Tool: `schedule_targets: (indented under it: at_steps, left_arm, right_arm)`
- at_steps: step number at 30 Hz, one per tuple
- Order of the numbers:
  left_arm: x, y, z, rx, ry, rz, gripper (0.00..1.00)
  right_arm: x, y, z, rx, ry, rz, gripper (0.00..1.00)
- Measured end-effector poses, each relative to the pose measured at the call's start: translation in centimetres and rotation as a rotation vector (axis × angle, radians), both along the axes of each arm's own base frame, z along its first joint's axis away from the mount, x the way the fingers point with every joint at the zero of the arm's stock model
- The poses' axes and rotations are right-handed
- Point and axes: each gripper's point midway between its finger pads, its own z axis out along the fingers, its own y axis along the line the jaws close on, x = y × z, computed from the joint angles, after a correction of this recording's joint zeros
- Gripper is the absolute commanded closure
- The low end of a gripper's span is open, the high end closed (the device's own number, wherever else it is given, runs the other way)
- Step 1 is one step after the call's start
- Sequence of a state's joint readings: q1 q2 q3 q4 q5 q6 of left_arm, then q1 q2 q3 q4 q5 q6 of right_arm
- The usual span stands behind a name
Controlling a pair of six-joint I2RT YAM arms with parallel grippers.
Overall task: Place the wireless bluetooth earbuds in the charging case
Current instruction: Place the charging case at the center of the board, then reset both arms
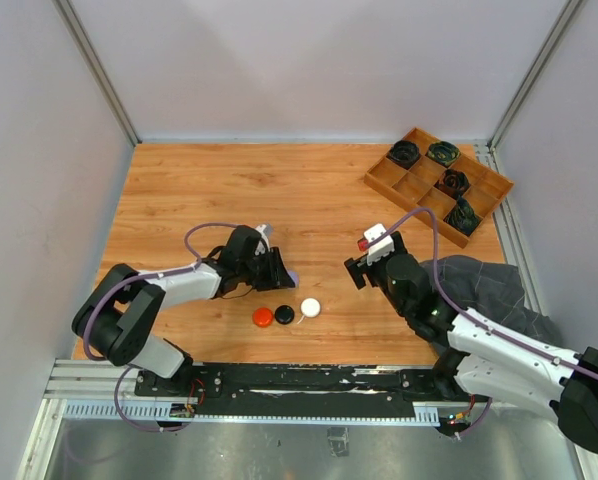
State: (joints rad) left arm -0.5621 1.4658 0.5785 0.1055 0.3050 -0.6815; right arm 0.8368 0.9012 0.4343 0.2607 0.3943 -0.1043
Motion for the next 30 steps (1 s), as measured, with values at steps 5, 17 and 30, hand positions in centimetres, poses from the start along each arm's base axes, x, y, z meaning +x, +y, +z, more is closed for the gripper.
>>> schedule_targets:
  at_steps: [5, 17, 30]
  left_arm:
    - [-0.2, 0.3, -1.1, 0.036, 0.043, 0.015, 0.50]
    - [0.9, 3.0, 1.1, 0.139, -0.031, 0.098, 0.24]
    - [2.3, 11.1, 10.9, 0.183, -0.342, 0.352, 0.01]
  right_arm:
    - [0.2, -0.4, 0.9, 0.022, -0.030, -0.026, 0.18]
    - [0.4, -0.8, 1.0, 0.020, -0.035, -0.051, 0.05]
    - [-1.5, -4.9, 3.2, 0.104, 0.065, -0.199, 0.02]
